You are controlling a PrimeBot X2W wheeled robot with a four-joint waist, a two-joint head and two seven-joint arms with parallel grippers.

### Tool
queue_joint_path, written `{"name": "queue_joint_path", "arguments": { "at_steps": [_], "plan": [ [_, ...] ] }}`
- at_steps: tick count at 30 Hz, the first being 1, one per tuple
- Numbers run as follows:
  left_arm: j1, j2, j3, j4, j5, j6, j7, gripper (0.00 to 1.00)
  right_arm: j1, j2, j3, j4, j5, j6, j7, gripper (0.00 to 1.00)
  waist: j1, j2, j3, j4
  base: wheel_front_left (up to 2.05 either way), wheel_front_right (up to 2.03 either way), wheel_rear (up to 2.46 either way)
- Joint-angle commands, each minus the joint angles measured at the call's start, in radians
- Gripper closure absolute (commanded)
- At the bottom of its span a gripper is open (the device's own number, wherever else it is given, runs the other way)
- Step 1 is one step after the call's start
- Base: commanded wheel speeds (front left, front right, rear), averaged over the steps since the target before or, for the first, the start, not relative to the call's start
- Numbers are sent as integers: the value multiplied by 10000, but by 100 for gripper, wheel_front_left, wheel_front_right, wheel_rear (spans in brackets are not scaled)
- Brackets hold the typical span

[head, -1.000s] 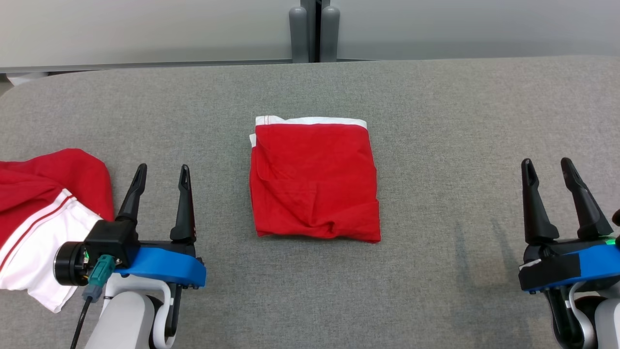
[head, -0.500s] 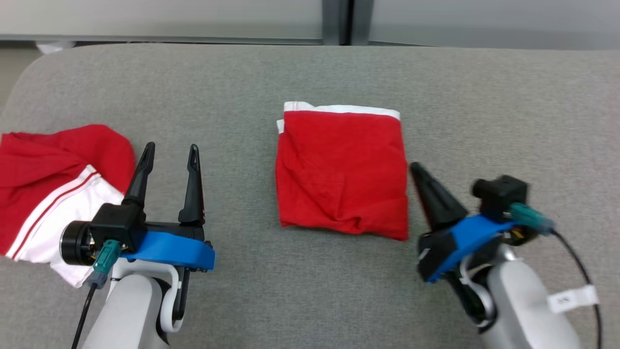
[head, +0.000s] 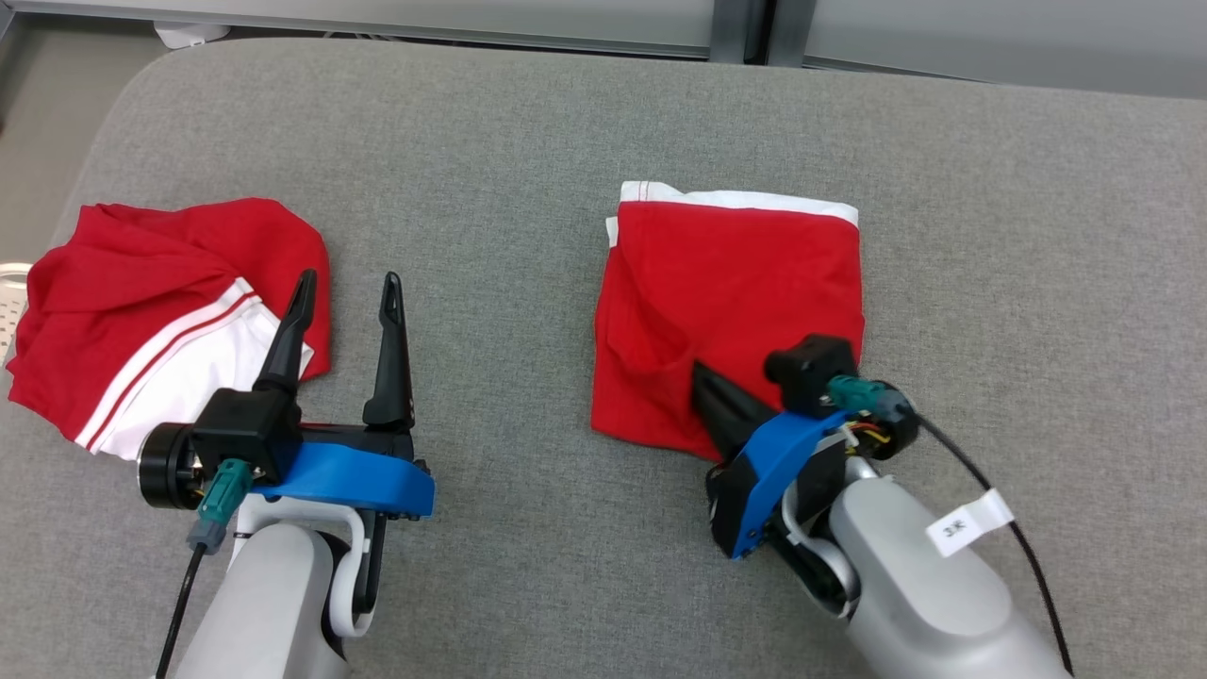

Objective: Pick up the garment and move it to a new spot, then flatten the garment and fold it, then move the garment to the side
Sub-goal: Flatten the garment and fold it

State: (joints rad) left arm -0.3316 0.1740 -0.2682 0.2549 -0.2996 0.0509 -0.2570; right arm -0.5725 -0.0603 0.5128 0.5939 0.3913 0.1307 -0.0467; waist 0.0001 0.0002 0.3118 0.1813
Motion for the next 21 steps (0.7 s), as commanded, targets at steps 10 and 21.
{"name": "queue_joint_path", "arguments": {
  "at_steps": [10,21],
  "plan": [
    [-7,-114,97,163,-25,-34,-83,0,-349,63,1779,722,623,1,-821,100,-1,-2,-229,-133,0,0,0],
    [790,230,347,237,-66,22,-87,0,652,-693,-403,-577,448,1,-2000,0,-1,-2,-1122,-741,0,0,0]
  ]
}}
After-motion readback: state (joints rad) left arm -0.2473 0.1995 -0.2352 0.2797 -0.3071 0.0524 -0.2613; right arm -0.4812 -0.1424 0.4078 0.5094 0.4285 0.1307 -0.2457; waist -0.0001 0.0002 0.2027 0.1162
